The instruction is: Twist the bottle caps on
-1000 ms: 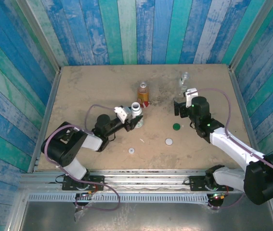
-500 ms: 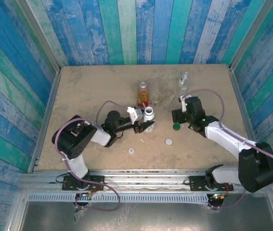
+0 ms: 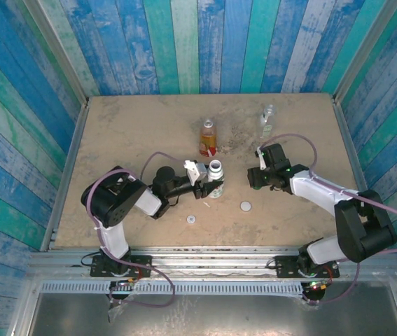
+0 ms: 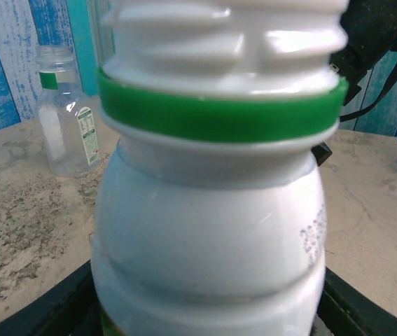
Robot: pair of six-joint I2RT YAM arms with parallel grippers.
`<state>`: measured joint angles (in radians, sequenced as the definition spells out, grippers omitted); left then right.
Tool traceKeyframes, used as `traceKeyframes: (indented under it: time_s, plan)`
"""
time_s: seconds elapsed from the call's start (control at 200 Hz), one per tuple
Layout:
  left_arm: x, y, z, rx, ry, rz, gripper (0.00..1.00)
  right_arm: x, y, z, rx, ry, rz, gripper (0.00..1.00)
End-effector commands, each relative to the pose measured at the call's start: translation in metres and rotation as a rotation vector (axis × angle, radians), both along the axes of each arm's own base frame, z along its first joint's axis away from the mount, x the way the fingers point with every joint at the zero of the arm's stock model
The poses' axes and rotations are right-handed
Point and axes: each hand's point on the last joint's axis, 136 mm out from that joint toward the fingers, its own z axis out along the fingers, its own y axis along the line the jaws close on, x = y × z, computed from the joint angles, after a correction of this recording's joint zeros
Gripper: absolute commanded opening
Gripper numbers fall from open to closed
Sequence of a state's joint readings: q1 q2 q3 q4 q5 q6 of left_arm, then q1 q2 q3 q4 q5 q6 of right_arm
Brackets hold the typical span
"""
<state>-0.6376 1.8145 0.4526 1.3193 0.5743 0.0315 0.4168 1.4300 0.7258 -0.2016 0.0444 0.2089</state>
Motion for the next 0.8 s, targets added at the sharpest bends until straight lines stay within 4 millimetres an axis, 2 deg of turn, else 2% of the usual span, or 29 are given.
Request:
traceKeyframes:
  time_s: [0.0,0.336,0.551,0.796]
  plan:
    - [-0.002,-0.004,-0.012,0.055,0.028,-0.008,0.63,-0.006,0.000,-0.007,-0.009,0.044,-0.002,0.71]
    - [0.000,-0.007,-0.015,0.053,0.069,-0.016,0.61,-0.015,0.003,-0.027,-0.015,0.129,0.008,0.56]
    - [0.000,-0.008,-0.015,0.051,0.077,-0.018,0.60,-0.015,0.004,-0.031,-0.018,0.135,0.010,0.51]
    - [0.000,-0.007,-0.015,0.056,0.078,-0.014,0.60,-0.014,0.004,-0.035,-0.026,0.146,0.009,0.51]
